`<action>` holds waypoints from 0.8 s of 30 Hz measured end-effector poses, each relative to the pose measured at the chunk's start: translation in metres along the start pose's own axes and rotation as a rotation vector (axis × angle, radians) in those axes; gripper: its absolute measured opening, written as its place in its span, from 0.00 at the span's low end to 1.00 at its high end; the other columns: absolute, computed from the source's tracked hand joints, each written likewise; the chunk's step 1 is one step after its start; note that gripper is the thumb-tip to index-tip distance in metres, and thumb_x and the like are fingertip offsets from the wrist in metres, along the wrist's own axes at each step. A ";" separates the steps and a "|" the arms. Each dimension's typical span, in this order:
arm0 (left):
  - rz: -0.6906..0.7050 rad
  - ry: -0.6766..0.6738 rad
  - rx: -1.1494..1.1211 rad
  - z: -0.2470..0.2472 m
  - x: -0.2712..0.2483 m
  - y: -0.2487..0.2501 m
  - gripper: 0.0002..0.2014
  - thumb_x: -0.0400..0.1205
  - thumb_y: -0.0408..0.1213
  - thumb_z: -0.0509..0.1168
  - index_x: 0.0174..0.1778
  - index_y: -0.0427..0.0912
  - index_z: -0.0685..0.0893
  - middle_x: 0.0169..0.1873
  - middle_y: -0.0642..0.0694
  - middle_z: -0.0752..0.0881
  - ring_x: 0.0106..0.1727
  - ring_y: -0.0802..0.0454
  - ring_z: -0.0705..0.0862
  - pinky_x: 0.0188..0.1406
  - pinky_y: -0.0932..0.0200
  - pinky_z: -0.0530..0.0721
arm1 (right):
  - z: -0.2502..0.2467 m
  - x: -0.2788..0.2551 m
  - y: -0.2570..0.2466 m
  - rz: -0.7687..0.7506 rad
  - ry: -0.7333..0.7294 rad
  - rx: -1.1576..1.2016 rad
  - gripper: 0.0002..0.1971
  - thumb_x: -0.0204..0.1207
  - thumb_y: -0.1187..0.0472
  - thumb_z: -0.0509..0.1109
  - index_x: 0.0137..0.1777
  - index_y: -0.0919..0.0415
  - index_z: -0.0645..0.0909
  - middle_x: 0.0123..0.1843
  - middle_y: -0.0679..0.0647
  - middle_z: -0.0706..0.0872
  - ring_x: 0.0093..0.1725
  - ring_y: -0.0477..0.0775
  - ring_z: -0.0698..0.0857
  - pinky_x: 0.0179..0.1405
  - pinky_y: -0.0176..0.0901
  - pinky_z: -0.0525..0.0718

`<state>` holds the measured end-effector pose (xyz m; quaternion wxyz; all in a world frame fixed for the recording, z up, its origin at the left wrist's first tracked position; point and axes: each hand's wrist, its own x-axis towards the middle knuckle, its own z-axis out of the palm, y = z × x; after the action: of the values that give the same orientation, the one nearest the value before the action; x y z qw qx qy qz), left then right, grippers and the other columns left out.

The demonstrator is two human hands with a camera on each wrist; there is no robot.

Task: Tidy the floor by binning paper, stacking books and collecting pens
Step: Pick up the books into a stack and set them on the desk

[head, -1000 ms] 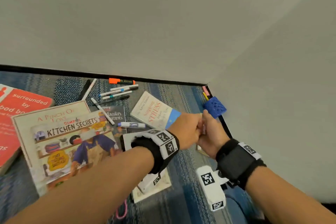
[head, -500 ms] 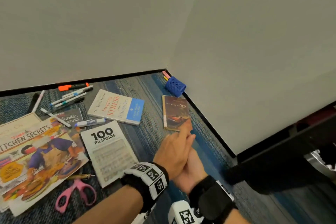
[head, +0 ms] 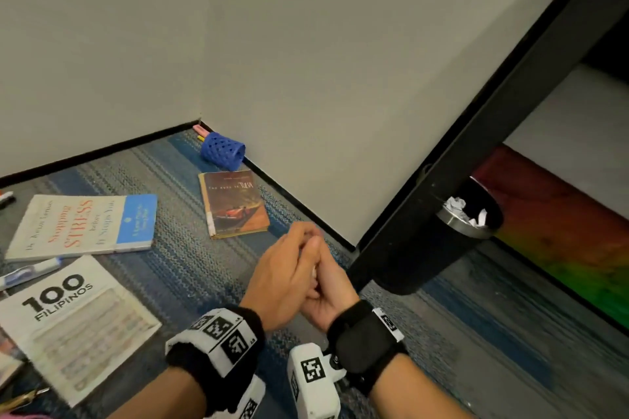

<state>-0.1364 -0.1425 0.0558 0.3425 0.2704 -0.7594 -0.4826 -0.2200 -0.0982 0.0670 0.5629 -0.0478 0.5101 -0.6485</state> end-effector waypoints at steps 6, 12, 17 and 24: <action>0.257 -0.232 0.148 0.070 0.012 0.010 0.16 0.85 0.54 0.51 0.68 0.59 0.70 0.58 0.60 0.81 0.59 0.60 0.81 0.58 0.56 0.80 | -0.085 -0.032 -0.085 -0.389 0.460 -0.653 0.25 0.82 0.45 0.62 0.23 0.54 0.75 0.19 0.47 0.66 0.20 0.46 0.63 0.21 0.39 0.61; 0.071 -0.468 0.528 0.096 0.011 -0.056 0.08 0.86 0.41 0.57 0.57 0.49 0.79 0.55 0.52 0.80 0.59 0.50 0.79 0.55 0.54 0.77 | -0.139 -0.025 -0.187 -0.828 0.945 -1.106 0.19 0.84 0.52 0.58 0.34 0.60 0.77 0.35 0.58 0.81 0.39 0.55 0.77 0.42 0.47 0.70; -0.105 -0.584 0.666 0.087 -0.005 -0.103 0.11 0.86 0.42 0.55 0.56 0.46 0.80 0.55 0.48 0.82 0.58 0.48 0.80 0.56 0.55 0.78 | -0.151 0.035 -0.250 -0.552 0.750 -1.179 0.25 0.87 0.48 0.49 0.69 0.66 0.75 0.69 0.63 0.79 0.70 0.62 0.76 0.68 0.47 0.69; -0.296 -0.680 0.692 0.070 -0.002 -0.129 0.16 0.85 0.43 0.56 0.68 0.46 0.77 0.64 0.43 0.83 0.63 0.42 0.82 0.63 0.47 0.82 | -0.120 0.022 -0.188 -1.230 0.983 -1.042 0.16 0.80 0.62 0.55 0.46 0.70 0.83 0.51 0.69 0.81 0.53 0.65 0.81 0.56 0.45 0.73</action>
<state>-0.1796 -0.1528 -0.0842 -0.1060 0.3004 -0.8969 -0.3068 -0.4325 -0.0719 0.1332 -0.2486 -0.2754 0.8011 -0.4697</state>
